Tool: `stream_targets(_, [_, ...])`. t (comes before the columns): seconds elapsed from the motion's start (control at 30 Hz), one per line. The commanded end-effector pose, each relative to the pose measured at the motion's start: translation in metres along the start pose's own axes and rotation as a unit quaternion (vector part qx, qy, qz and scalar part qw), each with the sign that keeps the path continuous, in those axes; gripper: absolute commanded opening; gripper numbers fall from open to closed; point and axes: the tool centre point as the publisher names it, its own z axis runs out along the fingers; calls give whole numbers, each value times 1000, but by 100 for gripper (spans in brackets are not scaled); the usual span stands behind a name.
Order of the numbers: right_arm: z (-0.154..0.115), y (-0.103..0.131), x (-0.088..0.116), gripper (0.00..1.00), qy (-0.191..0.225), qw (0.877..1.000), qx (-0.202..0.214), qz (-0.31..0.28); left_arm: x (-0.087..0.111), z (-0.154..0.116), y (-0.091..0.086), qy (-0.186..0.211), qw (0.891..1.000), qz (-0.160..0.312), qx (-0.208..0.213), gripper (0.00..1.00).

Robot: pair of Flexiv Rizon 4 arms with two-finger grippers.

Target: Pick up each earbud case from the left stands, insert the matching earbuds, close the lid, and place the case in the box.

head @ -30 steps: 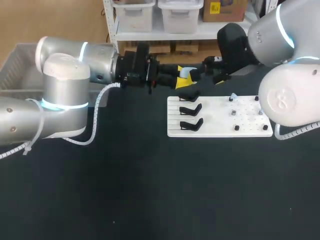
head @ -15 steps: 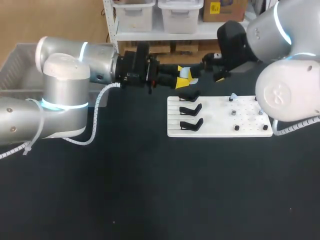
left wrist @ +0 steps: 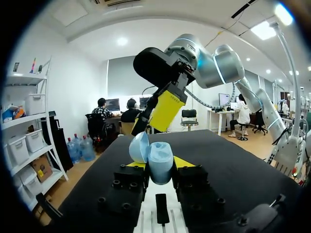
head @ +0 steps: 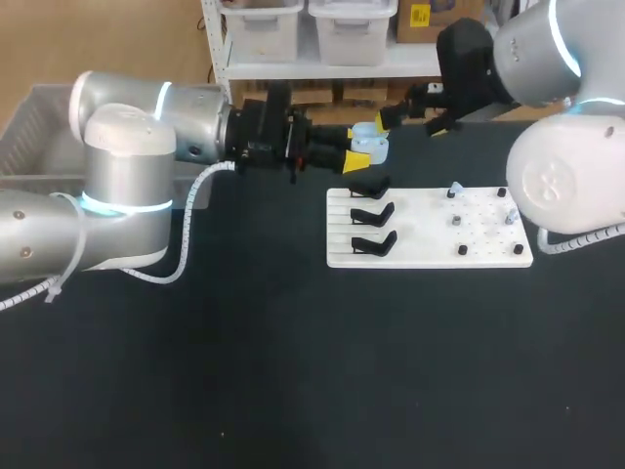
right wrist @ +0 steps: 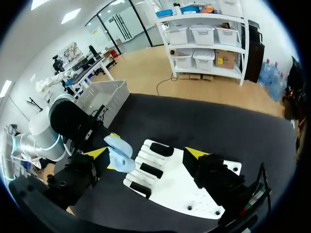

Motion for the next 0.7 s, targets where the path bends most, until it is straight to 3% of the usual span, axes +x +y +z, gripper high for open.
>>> stream_targets(0.03, [-21, 0, 9, 100, -2, 998, 48, -31, 0, 0, 1, 0, 1000, 0, 0, 0])
stream_targets(0.17, [-34, -12, 16, 100, 21, 994, 90, -52, 0, 0, 1, 0, 1000, 0, 0, 0])
stream_targets(0.43, [-43, -59, 44, 100, 93, 985, 139, -30, 0, 0, 1, 0, 1000, 0, 0, 0])
stream_targets(0.7, [-47, -99, 77, 100, 154, 975, 157, -11, 0, 0, 1, 0, 1000, 0, 0, 0])
